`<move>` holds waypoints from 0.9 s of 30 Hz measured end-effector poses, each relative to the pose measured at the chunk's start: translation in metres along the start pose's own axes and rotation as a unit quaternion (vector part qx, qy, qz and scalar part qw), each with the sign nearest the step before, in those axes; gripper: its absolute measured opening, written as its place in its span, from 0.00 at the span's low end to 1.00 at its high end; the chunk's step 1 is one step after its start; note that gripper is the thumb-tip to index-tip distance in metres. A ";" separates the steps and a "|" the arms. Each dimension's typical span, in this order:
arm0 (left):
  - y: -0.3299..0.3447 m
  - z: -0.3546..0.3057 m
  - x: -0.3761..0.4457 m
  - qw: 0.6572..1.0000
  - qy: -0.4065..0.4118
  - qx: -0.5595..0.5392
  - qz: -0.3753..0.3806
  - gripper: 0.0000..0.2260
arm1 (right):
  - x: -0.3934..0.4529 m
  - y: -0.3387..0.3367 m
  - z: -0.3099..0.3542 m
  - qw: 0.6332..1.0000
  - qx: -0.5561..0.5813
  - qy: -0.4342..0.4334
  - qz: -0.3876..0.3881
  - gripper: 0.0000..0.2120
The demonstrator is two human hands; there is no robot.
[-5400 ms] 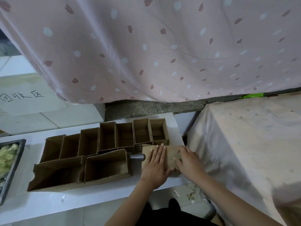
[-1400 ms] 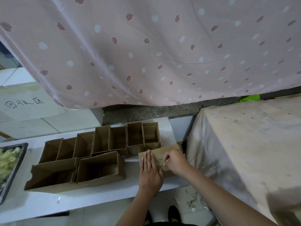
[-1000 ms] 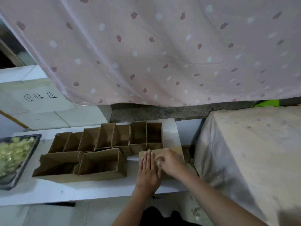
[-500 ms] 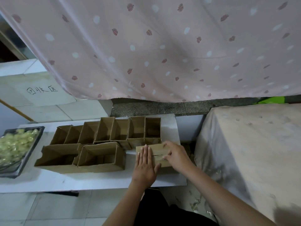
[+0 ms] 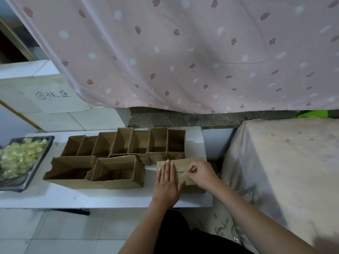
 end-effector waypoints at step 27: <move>0.002 -0.003 -0.001 0.999 0.015 0.001 -0.034 0.27 | 0.009 -0.005 -0.009 0.978 -0.193 -0.063 -0.056 0.06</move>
Point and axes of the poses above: each hand's wrist, its own x-axis towards the middle knuckle, its own y-axis out of the palm, z = x × y, the point moved 1 cm from there along x, towards the middle knuckle, and after that the axes turned 7 degrees about -x, right-handed, at the moved point
